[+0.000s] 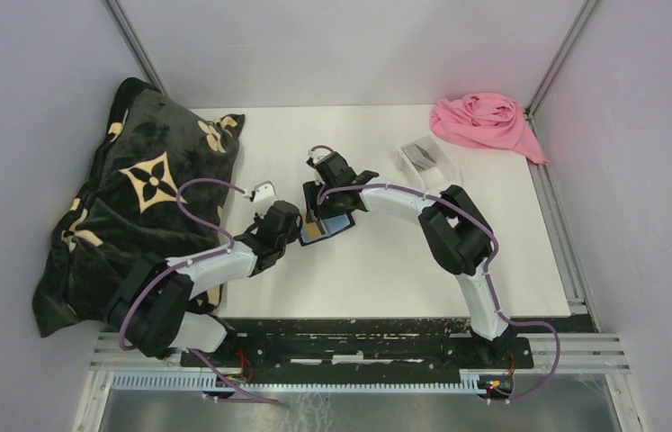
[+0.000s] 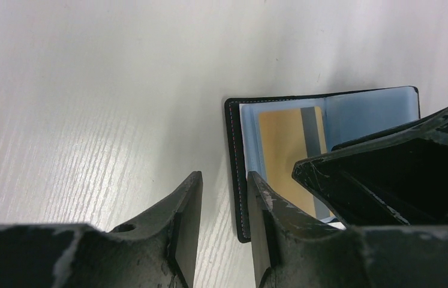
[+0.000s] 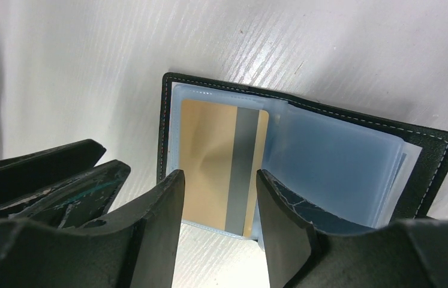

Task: Put the credit cards into the card holder
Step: Insert the credit card into the card holder.

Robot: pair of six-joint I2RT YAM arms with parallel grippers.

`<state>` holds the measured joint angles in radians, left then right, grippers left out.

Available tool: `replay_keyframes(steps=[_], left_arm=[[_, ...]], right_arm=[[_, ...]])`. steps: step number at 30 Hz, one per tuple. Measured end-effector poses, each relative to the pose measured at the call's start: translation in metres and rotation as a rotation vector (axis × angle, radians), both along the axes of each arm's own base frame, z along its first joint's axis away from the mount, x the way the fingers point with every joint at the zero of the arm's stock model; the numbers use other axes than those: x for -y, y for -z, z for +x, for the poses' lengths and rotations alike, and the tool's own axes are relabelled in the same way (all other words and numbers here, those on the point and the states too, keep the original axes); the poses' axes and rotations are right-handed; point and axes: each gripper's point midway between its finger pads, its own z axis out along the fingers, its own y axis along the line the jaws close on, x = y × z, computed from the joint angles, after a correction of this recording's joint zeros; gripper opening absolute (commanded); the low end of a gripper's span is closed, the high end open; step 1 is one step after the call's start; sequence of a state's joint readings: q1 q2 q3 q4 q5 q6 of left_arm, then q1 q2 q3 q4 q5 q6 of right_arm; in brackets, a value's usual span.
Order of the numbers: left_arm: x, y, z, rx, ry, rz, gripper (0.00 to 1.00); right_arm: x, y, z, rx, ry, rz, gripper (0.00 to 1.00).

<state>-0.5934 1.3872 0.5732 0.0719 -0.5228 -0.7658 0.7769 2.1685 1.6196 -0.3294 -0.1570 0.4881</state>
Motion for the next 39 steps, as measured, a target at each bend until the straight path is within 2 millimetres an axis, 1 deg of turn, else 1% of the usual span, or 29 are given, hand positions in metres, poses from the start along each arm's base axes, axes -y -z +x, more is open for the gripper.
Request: replay_keyframes(steps=[5, 13, 20, 25, 30, 32, 36, 37, 39], left_arm=[[-0.001, -0.008, 0.000, 0.016, -0.003, -0.008, 0.41], [0.001, -0.009, 0.000, 0.017, 0.001, -0.010, 0.41], [0.012, -0.013, 0.012, 0.020, 0.012, -0.023, 0.41], [0.020, -0.020, 0.019, 0.037, 0.024, -0.046, 0.41], [0.023, -0.025, 0.022, 0.051, 0.027, -0.058, 0.42], [0.024, -0.025, 0.023, 0.054, 0.029, -0.061, 0.45], [0.026, -0.029, 0.025, 0.070, 0.032, -0.075, 0.52], [0.027, -0.031, 0.026, 0.075, 0.032, -0.078, 0.54], [0.028, -0.033, 0.028, 0.085, 0.033, -0.085, 0.58]], right_arm=[[0.000, 0.001, 0.000, -0.001, -0.001, -0.001, 0.54], [0.001, 0.001, 0.000, 0.006, -0.005, -0.007, 0.54], [0.004, 0.001, 0.002, 0.015, -0.005, -0.023, 0.54], [0.008, -0.007, 0.008, 0.028, 0.009, -0.015, 0.54], [0.016, -0.023, 0.019, 0.058, 0.026, 0.000, 0.54], [0.020, -0.032, 0.024, 0.081, 0.031, 0.002, 0.52], [0.036, -0.063, 0.041, 0.187, 0.068, -0.015, 0.51], [0.043, -0.074, 0.046, 0.227, 0.086, -0.022, 0.50], [0.057, -0.095, 0.057, 0.298, 0.126, -0.033, 0.41]])
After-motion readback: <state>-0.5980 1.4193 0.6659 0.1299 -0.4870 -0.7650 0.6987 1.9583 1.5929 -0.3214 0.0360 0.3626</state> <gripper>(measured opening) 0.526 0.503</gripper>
